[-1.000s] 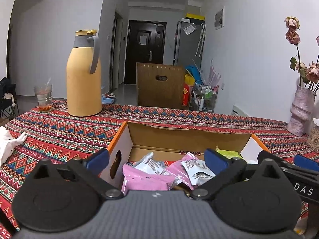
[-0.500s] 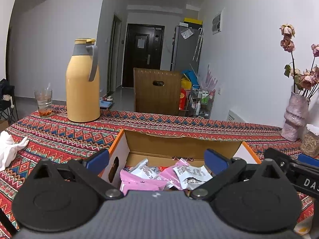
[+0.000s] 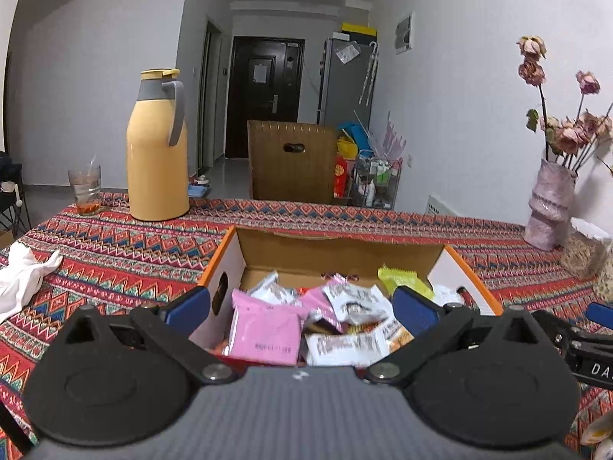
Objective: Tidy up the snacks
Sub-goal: 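Move both tools back toward the remaining packets on the table, then grasp the cracker packet with the left tool while the right tool grasps a white packet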
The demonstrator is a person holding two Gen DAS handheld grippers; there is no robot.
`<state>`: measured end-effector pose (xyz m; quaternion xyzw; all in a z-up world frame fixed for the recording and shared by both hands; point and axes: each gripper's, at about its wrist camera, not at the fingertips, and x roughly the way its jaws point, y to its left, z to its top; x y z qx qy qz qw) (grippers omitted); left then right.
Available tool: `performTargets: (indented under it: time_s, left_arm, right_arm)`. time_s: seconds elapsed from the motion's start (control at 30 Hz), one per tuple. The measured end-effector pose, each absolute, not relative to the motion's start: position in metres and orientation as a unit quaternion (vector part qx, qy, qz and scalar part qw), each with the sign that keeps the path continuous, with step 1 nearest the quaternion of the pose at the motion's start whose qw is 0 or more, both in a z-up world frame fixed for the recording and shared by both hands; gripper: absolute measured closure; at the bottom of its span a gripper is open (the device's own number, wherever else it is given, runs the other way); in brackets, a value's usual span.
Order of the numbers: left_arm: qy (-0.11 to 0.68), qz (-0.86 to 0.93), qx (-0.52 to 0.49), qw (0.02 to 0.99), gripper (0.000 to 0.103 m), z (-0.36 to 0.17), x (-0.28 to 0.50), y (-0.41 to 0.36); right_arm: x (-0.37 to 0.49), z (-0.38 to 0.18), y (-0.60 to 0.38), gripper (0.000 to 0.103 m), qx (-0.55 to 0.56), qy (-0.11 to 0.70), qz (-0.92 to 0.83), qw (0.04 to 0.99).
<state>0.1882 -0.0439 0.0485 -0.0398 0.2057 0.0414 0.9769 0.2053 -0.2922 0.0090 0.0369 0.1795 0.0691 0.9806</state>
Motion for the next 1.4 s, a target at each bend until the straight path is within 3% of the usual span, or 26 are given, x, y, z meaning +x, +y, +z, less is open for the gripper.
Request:
performTargets:
  time_s: [0.7,0.77,0.8,0.87,0.97,1.4]
  left_arm:
    - [0.282,0.048,-0.021,0.958,0.0,0.012,0.156,-0.062]
    - [0.288,0.049,-0.02,0.956,0.0,0.009,0.155,-0.066]
    - [0.291,0.049,-0.018,0.955,0.0,0.008,0.155,-0.067]
    - [0.296,0.05,-0.015,0.954,0.0,0.007,0.154,-0.07]
    - [0.3,0.049,-0.013,0.953,0.0,0.006,0.153,-0.074]
    - [0.323,0.02,0.006,0.946,0.0,0.005,0.163,-0.117]
  right_arm:
    - [0.208,-0.066,-0.308,0.001,-0.008,0.337,0.062,0.939]
    - [0.208,-0.069,-0.305,0.01,-0.013,0.339,0.068,0.938]
    - [0.208,-0.07,-0.303,0.021,-0.017,0.342,0.073,0.937]
    - [0.207,-0.069,-0.304,0.03,-0.012,0.34,0.082,0.937]
    - [0.206,-0.067,-0.306,0.054,-0.006,0.336,0.089,0.937]
    - [0.173,-0.04,-0.33,0.059,0.017,0.259,0.086,0.962]
